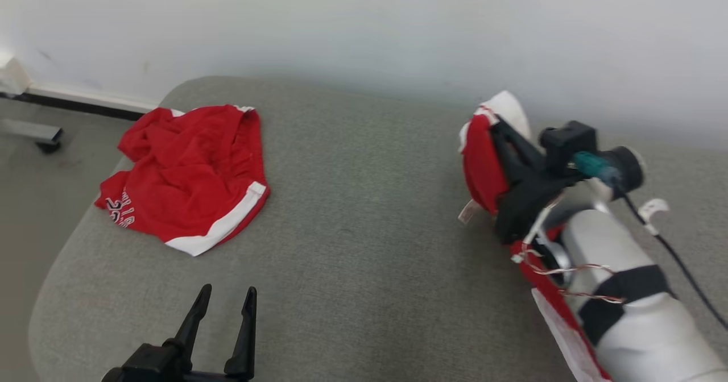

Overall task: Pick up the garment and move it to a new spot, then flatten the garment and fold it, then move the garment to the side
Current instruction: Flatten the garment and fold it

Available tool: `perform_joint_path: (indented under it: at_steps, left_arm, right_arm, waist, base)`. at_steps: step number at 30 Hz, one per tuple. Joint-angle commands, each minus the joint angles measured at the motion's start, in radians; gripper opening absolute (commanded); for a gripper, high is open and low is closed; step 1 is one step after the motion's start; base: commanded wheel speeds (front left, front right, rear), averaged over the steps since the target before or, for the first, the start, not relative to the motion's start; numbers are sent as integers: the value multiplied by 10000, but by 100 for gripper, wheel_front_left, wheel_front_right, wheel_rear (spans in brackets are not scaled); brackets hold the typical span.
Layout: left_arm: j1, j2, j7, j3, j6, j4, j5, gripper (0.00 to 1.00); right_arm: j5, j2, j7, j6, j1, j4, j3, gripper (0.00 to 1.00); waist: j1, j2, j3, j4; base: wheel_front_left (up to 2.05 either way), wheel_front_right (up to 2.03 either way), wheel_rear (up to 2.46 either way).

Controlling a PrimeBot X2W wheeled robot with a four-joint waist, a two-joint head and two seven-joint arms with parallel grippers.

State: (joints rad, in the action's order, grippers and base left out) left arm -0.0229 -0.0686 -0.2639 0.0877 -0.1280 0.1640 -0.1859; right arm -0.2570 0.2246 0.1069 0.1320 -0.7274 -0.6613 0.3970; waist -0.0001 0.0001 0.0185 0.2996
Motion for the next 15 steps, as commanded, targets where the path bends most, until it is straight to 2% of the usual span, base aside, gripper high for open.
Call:
perform_joint_path:
  at_steps: [1,6,7,11,12,13,14,15]
  left_arm:
    - [-183,30,-9,21,-10,65,-100,100]
    - [-397,84,-9,148,-16,183,-155,100]
    - [-397,84,-9,148,-16,183,-155,100]
    - [-635,121,-9,406,-10,319,-220,100]
    - [-712,131,-9,479,-11,349,-245,100]
    - [-775,136,-9,537,-12,378,-264,100]
    - [-825,143,-9,582,-13,407,-268,100]
    - [-863,149,-9,611,-13,434,-262,100]
  right_arm:
    - [-87,-408,118,-25,-352,-470,249,0]
    - [-208,-1288,653,-25,-1222,-2215,458,0]
    - [-208,-1288,653,-25,-1222,-2215,458,0]
    - [-74,-1645,1076,-25,-1766,-3685,114,0]
    - [-58,-1687,1118,-25,-1843,-4056,56,18]
    - [-96,-1717,1094,-25,-1864,-4363,54,46]
    - [-133,-1730,1055,-25,-1877,-4642,109,100]
    - [-170,-1739,1075,-25,-1901,-4811,190,100]
  waist:
    - [1,-1,237,454]
    - [1,-1,496,913]
    - [1,-1,496,913]
    - [1,-1,695,1303]
    - [1,-1,738,1392]
    - [1,-1,767,1466]
    - [1,-1,789,1526]
    - [1,-1,802,1560]
  base:
    - [0,0,0]
    - [0,0,0]
    - [0,0,0]
    - [0,0,0]
    - [0,0,0]
    - [0,0,0]
    - [0,0,0]
    - [0,0,0]
